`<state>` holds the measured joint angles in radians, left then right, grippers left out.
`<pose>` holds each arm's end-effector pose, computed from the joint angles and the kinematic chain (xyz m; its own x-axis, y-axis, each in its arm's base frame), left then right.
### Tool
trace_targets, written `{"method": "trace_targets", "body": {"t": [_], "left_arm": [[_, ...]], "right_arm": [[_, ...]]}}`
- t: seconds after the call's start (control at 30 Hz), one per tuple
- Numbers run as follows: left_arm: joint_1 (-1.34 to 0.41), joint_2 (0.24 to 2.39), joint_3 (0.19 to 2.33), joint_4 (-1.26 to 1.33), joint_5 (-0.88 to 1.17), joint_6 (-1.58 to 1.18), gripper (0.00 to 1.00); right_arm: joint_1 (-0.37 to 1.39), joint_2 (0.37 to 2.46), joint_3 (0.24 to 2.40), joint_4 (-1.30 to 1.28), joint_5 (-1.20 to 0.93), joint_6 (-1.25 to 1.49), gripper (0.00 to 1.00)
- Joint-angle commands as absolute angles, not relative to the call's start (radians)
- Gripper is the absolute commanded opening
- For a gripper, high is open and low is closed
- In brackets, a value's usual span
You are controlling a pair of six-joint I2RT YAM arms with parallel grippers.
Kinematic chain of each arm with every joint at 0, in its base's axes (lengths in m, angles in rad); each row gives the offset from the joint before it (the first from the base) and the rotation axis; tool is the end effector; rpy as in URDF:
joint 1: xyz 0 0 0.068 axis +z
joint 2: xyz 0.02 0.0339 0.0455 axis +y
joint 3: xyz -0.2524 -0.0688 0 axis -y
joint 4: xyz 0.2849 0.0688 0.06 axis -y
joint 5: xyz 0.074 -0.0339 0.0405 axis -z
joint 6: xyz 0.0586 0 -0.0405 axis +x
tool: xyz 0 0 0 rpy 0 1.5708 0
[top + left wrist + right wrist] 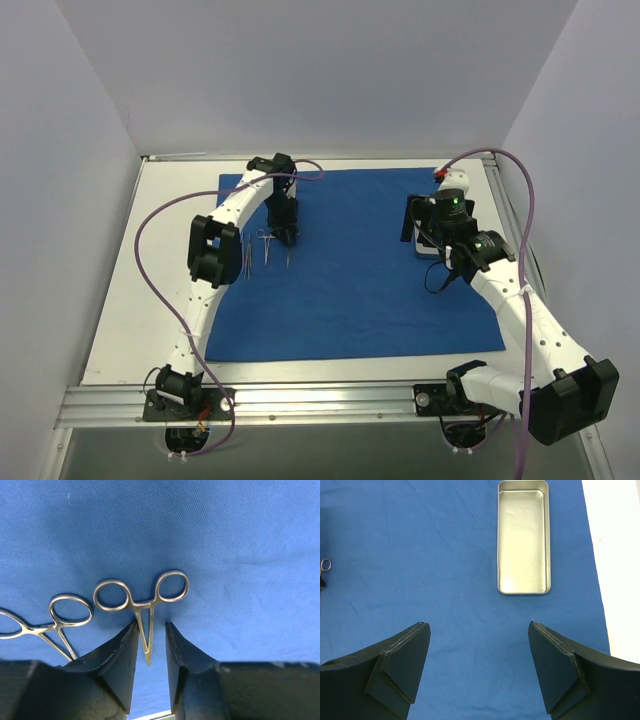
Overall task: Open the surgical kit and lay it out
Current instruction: Place the medical item in the surgical kit, then reset both arms
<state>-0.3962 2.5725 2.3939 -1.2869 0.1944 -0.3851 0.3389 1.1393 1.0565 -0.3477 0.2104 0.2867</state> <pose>0.4915 -0.2179 0.1272 -0.9995 0.0186 -0.0252 0.0236 0.9758 -0.2175 0.3084 0.0957 0.3242 -0.4188 0.1456 -0.8963 -0.0289 0.9844 0.1734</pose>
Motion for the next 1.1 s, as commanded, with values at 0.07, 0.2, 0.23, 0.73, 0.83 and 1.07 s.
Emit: {"method": "trace_targets", "body": {"t": [0.07, 0.2, 0.23, 0.73, 0.83, 1.07], "left_arm": [[-0.384, 2.568, 2.396, -1.278, 0.189, -0.384, 0.39], [-0.383, 2.557, 2.381, -1.269, 0.192, -0.385, 0.41], [-0.383, 2.556, 2.376, -1.269, 0.193, -0.387, 0.42], [-0.376, 2.346, 2.312, -1.221, 0.173, -0.436, 0.56], [-0.374, 2.257, 2.289, -1.197, 0.156, -0.440, 0.65], [-0.374, 1.990, 2.103, -1.088, 0.167, -0.433, 0.94]], "right_arm": [[0.327, 1.152, 1.069, -0.331, 0.213, 0.279, 0.81], [0.325, 1.154, 1.071, -0.330, 0.213, 0.279, 0.81], [0.325, 1.155, 1.069, -0.330, 0.213, 0.279, 0.81], [0.318, 1.195, 1.100, -0.328, 0.178, 0.290, 0.99], [0.318, 1.212, 1.111, -0.341, 0.155, 0.307, 1.00], [0.314, 1.229, 1.052, -0.313, 0.077, 0.353, 1.00]]}}
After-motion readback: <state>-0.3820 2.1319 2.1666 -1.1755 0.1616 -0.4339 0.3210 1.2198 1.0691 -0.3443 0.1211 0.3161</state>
